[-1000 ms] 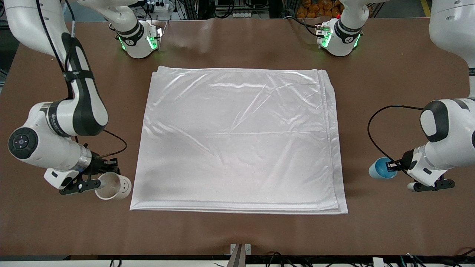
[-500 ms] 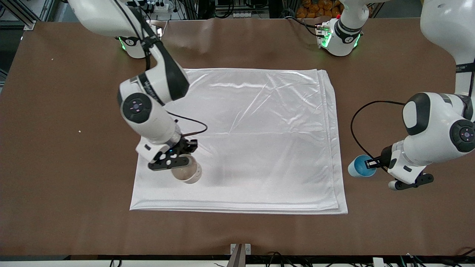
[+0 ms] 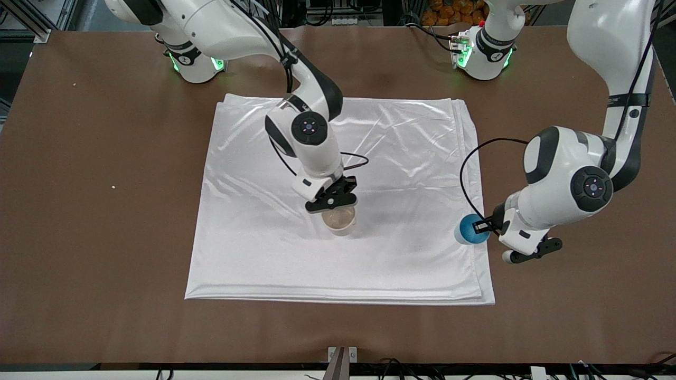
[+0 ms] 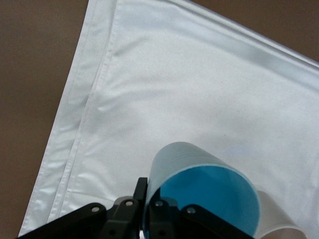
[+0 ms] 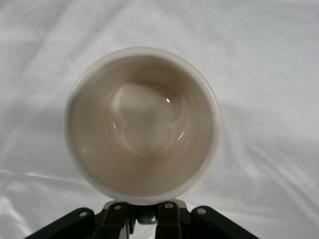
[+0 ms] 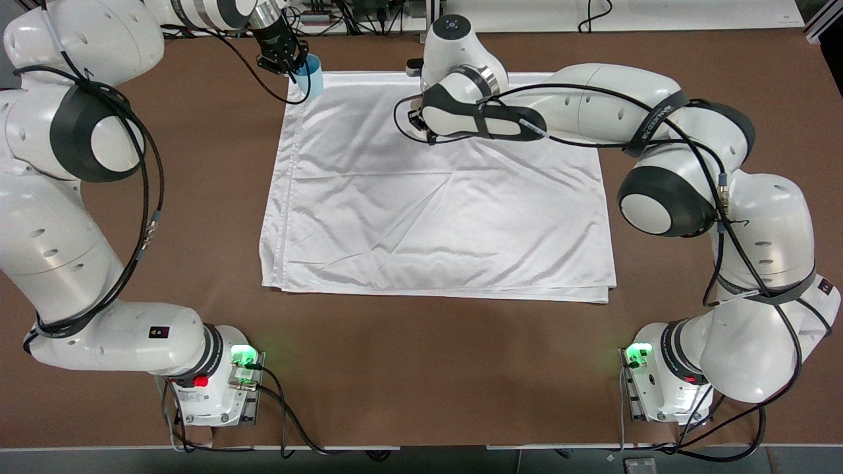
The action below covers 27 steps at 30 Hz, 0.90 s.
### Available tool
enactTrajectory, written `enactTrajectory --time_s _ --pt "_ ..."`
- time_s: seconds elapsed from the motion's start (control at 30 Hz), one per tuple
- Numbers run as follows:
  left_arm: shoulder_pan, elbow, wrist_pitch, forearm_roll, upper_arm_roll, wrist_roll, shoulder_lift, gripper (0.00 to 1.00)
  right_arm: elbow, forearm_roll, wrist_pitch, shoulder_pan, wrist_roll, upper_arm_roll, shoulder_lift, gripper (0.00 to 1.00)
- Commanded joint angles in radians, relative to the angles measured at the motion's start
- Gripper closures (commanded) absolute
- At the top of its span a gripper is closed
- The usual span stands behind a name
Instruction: Place blue cup into white mug on cloth
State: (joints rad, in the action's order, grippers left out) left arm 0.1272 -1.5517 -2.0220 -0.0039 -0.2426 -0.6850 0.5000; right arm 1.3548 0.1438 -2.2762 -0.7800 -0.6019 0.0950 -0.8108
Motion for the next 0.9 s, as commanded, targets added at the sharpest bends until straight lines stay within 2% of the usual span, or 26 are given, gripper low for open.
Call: enactTrajectory --time_s 0.0,0.07,0.13,0.17,0.2,0.4,0.5,0.63,0.8,0.87 --pt "0.018 -0.002 0.009 -0.002 0.003 -0.051 -0.015 1.0 -0.029 0.034 0.006 0.013 -0.015 0.022 -0.016 0.73" --pt "0.032 -0.002 0.009 -0.002 0.005 -0.06 -0.015 1.0 -0.028 0.033 0.004 0.013 -0.016 0.022 -0.016 0.61" --pt "0.037 -0.002 0.009 0.001 0.006 -0.068 -0.017 1.0 -0.028 0.028 0.007 0.016 -0.018 0.022 -0.013 0.41" --pt "0.037 -0.002 0.009 0.002 0.005 -0.073 -0.018 1.0 -0.026 0.03 0.013 0.021 -0.016 0.022 -0.007 0.24" --pt "0.038 -0.002 0.009 0.004 0.003 -0.077 -0.02 1.0 -0.026 0.03 0.02 0.027 -0.013 0.023 -0.002 0.0" --pt "0.049 0.009 0.011 0.005 0.002 -0.103 -0.02 1.0 -0.026 0.057 0.127 0.065 0.007 0.037 0.054 0.0" --pt "0.066 0.01 0.011 0.004 0.002 -0.119 -0.02 1.0 -0.025 0.056 0.216 0.117 0.028 0.08 0.116 0.0" --pt "0.104 0.01 0.011 0.005 0.003 -0.159 -0.015 1.0 -0.005 0.054 0.355 0.166 0.03 0.098 0.22 0.0" --pt "0.166 0.01 0.011 0.005 0.006 -0.211 -0.006 1.0 0.036 0.051 0.454 0.297 0.03 0.193 0.358 0.0" --pt "0.186 0.01 0.011 0.005 0.008 -0.225 0.005 1.0 0.049 0.051 0.49 0.343 0.03 0.213 0.413 0.0"
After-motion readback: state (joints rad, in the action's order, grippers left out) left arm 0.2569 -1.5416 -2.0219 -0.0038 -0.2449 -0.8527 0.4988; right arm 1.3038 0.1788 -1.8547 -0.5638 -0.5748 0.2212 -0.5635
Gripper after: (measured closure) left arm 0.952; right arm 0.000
